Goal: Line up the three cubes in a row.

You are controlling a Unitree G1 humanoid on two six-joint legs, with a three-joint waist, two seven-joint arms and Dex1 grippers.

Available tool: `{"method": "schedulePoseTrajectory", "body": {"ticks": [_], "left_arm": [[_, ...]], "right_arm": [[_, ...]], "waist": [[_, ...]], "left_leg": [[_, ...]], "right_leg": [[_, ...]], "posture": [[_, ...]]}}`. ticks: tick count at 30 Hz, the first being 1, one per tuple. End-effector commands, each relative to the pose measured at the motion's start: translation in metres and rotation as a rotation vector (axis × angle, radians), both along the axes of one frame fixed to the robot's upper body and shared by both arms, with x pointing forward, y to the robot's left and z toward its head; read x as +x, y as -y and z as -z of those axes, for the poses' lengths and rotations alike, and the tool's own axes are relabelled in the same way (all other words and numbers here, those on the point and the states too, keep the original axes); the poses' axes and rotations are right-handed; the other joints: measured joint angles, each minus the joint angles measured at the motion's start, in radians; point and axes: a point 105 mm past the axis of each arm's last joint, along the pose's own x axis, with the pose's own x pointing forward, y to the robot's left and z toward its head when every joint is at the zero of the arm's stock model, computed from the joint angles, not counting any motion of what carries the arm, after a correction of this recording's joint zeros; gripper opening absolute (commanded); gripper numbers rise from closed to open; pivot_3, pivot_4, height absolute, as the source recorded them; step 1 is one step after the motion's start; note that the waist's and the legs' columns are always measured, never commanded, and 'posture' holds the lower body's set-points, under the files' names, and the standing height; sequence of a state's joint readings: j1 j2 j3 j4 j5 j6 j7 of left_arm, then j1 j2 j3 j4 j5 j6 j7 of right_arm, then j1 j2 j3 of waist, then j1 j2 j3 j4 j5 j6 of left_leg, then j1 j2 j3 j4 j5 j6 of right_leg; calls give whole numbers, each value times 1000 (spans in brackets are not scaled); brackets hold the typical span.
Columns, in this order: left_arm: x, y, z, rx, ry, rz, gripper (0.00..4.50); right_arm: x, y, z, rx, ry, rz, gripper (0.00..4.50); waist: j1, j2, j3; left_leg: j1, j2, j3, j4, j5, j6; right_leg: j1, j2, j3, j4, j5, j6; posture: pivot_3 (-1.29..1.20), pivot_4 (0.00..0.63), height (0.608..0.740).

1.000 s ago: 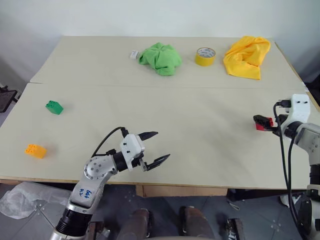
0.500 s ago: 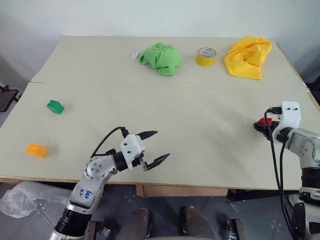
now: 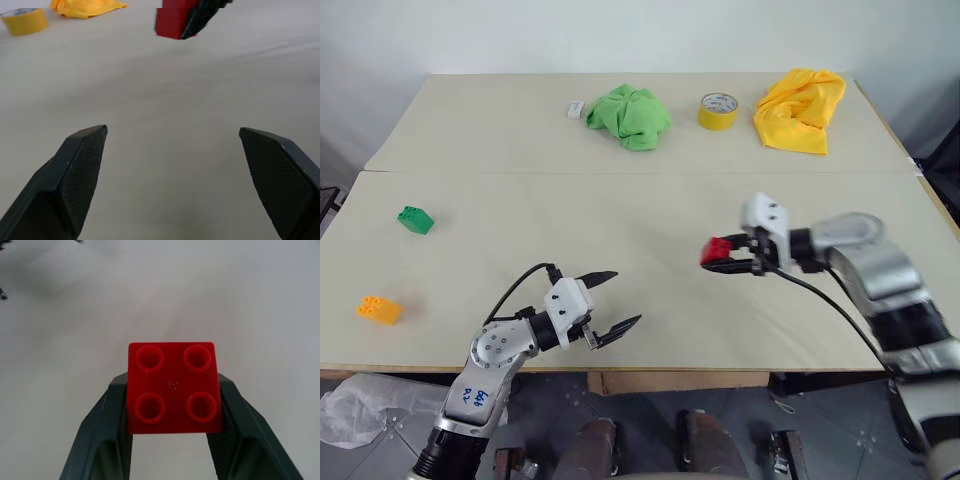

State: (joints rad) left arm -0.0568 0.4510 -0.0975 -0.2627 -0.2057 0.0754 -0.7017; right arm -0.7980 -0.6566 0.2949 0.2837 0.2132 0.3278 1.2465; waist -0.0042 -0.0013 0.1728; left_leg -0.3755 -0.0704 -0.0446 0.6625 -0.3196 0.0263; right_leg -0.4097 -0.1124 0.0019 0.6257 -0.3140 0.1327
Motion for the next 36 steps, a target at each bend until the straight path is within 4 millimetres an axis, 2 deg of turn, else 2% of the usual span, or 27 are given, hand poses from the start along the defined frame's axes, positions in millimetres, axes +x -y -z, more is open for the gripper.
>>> {"method": "schedulePoseTrajectory", "body": {"ticks": [1,5,11,13,15,18,20,21,23,24,28,31,32,36], "left_arm": [[-5,2,-8,-13,27,7,4500],[-5,0,-8,-18,24,-19,4500],[-9,5,-18,-88,45,-30,4500],[-10,5,-16,-88,41,-34,4500],[-10,2,-12,-73,37,-47,4500],[-11,-9,-10,-69,37,-102,4500],[-13,-28,-9,-90,33,-187,4500],[-14,-34,-8,-98,31,-217,4500],[-21,-75,-1,-136,11,-407,4500],[-25,-86,1,-139,6,-462,4500],[-53,-145,15,-156,-14,-767,4500],[-71,-176,11,-230,14,-962,4500],[-79,-186,10,-253,25,-1022,4500],[-116,-220,15,-339,49,-1273,4500]], "right_arm": [[2,-13,11,-66,-20,-91,1530],[6,-13,27,-132,-39,-115,1530],[8,-21,33,-105,-27,-123,1530],[9,-22,33,-88,-20,-123,2244],[7,-21,31,-76,-3,-140,2756],[4,-21,17,-12,35,-157,3656],[1,-17,6,30,83,-167,4361],[0,-15,3,39,94,-171,4478],[-7,-14,-16,181,166,-194,4478],[-9,-14,-21,225,199,-199,4478],[-19,-19,-30,389,219,-183,4478],[-29,-24,-37,521,230,-190,4478],[-39,-28,-35,543,179,-234,4478],[-59,-46,-25,583,193,-316,4478]], "waist": [[4,0,0],[13,0,0],[2,0,0],[0,0,0],[-1,0,0],[1,0,0],[2,0,0],[1,0,0],[1,0,0],[-1,0,0],[2,0,0],[5,-1,1],[7,-1,1],[5,-2,0]], "left_leg": [[0,0,0,0,0,0],[-2,-3,-5,0,-1,0],[-2,-3,-4,2,-2,2],[-2,-2,-4,2,-2,1],[-2,-2,-4,1,-2,1],[-2,-2,-4,1,-2,1],[-2,-2,-4,1,-2,1],[-2,-2,-4,1,-2,1],[-2,-2,-4,1,-2,0],[-2,-1,-4,1,-2,0],[-2,0,-4,0,-2,0],[-2,0,-4,1,-3,0],[-2,0,-5,1,-3,0],[-1,0,-5,1,-4,1]], "right_leg": [[0,0,0,0,0,0],[0,-2,-2,0,0,-1],[0,-2,-9,0,0,-1],[0,-2,-10,0,0,-1],[0,-2,-10,0,0,-1],[0,-2,-11,0,0,-1],[0,-2,-11,0,0,-1],[0,-2,-11,0,0,-1],[0,-2,-11,-1,0,-1],[0,-2,-10,-1,0,-1],[1,-1,-10,-3,0,-1],[2,-2,-7,-4,0,-1],[3,-2,-6,-4,0,-1],[4,-2,-4,-5,0,-1]], "posture": [[0,150,740],[0,150,740],[0,150,740],[0,150,740],[0,150,740],[0,150,740],[0,150,740],[0,150,740],[0,150,740],[0,150,740],[0,150,740],[0,150,740],[0,150,740],[0,150,740]]}}
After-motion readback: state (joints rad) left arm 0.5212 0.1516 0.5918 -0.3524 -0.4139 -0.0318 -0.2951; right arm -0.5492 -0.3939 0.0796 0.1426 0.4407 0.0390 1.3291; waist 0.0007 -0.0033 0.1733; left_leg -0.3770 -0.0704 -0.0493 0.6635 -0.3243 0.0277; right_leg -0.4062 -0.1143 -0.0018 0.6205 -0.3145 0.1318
